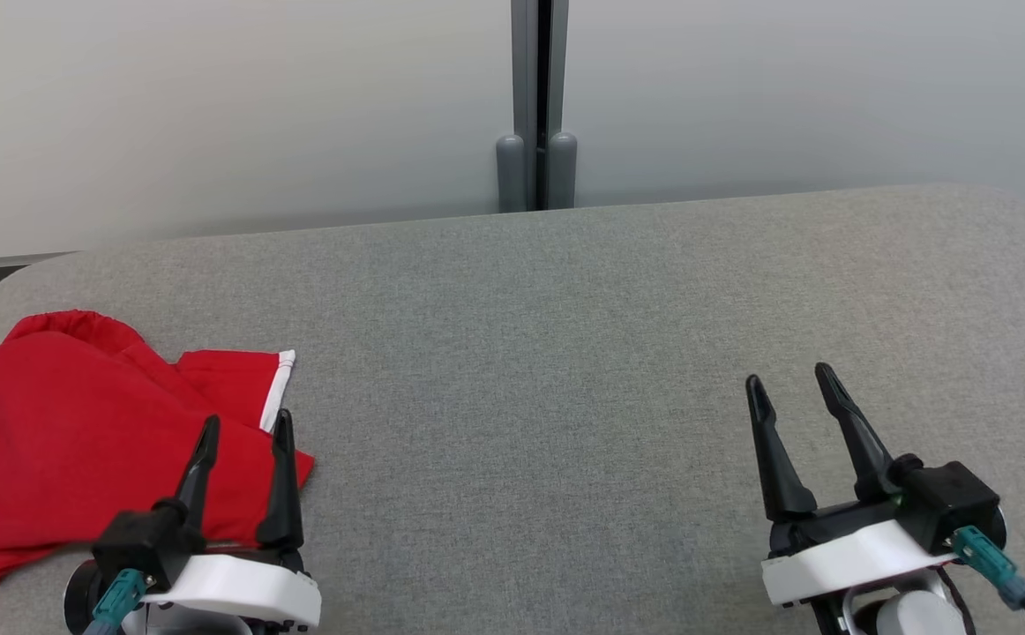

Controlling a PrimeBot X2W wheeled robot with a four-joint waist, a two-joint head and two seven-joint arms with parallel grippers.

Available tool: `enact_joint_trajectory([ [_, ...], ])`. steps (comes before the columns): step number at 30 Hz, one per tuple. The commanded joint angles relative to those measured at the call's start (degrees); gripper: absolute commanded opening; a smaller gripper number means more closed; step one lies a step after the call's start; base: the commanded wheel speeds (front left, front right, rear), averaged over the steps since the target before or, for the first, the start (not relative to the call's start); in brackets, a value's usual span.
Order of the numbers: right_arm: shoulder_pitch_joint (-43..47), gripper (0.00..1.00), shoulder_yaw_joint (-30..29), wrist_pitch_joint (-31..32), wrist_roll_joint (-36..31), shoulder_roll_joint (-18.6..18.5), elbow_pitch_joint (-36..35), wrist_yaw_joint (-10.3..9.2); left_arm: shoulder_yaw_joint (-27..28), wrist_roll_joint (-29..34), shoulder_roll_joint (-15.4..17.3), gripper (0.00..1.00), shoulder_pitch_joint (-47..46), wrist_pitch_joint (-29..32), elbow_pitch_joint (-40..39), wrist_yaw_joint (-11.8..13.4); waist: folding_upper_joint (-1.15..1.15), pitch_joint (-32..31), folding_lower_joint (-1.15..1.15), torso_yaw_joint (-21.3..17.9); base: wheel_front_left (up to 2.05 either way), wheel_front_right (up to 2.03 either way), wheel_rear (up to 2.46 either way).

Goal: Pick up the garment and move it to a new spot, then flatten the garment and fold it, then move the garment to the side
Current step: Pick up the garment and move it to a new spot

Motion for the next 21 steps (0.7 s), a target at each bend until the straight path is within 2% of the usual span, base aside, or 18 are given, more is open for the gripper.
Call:
enact_joint_trajectory([
  [1, 0.4, 1.00, -0.3, -0.6, 1.2, -0.1, 0.1, 0.00, 0.2, 1.0, 0.1, 1.00, 0.5, -0.4, 0.4, -0.3, 0.00, 0.0, 0.00, 0.0, 0.00, 0.00, 0.00],
  [4, 0.7, 1.00, -0.9, -1.0, 3.1, -0.1, 1.0, 0.00, 0.5, 1.3, 0.0, 1.00, 0.7, -0.7, 1.9, -0.5, 0.00, -0.1, 0.00, 0.0, 0.00, 0.00, 0.00],
  [21, 0.0, 1.00, -1.0, -2.1, 0.6, -0.2, 3.3, 0.00, -1.7, 4.1, 0.0, 1.00, 0.7, -1.7, 3.6, 0.5, 0.00, -0.4, 0.00, -0.2, 0.00, 0.00, 0.00],
])
